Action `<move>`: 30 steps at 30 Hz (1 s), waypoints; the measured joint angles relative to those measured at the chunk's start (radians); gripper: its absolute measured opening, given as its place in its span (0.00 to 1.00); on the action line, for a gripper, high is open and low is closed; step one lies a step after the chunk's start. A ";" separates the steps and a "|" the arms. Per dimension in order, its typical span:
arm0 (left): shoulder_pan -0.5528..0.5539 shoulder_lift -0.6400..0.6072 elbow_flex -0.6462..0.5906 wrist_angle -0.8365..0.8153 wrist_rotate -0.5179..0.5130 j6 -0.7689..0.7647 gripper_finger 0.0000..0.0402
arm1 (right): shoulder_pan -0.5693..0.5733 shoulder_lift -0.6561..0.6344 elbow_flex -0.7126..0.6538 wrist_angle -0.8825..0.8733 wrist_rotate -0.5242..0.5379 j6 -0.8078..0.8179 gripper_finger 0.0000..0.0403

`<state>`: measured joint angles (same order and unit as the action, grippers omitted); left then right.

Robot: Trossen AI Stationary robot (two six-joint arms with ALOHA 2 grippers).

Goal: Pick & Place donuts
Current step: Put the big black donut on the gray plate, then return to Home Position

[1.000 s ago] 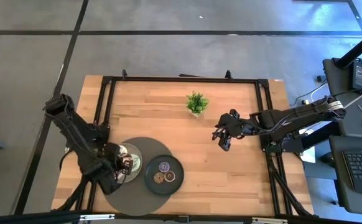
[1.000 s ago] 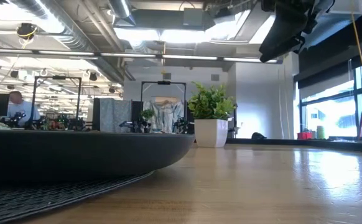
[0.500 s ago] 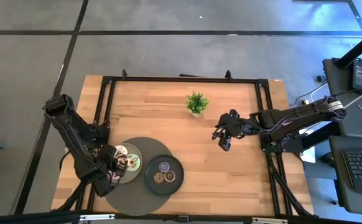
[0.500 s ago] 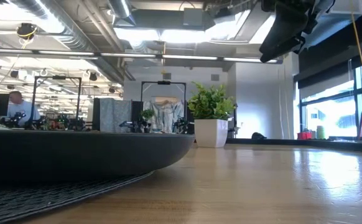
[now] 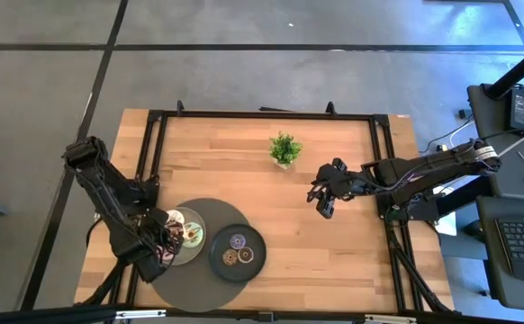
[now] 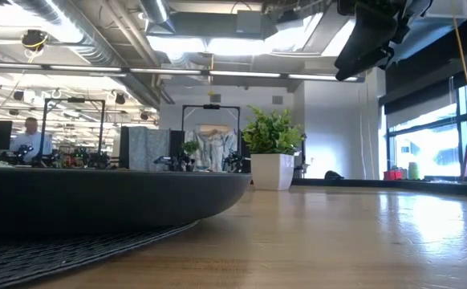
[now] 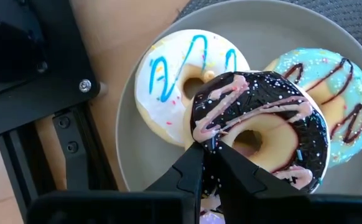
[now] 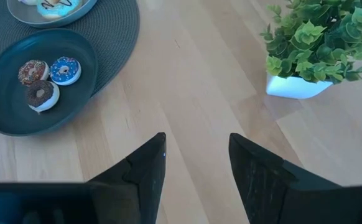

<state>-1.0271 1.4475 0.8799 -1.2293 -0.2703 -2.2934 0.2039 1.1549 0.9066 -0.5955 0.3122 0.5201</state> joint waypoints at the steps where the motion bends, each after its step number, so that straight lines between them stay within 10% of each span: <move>1: 0.000 0.000 0.000 0.001 0.001 0.000 0.08 | 0.000 0.000 0.000 0.000 0.000 0.000 0.44; 19: 0.000 -0.019 0.000 -0.001 0.044 -0.042 0.38 | 0.000 0.000 0.000 0.000 -0.001 0.001 0.44; 30: 0.000 -0.060 0.109 -0.154 0.027 -0.006 0.40 | 0.000 0.000 0.000 0.000 -0.001 -0.001 0.44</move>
<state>-1.0268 1.3872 0.9888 -1.3833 -0.2429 -2.2998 0.2039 1.1549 0.9066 -0.5957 0.3115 0.5190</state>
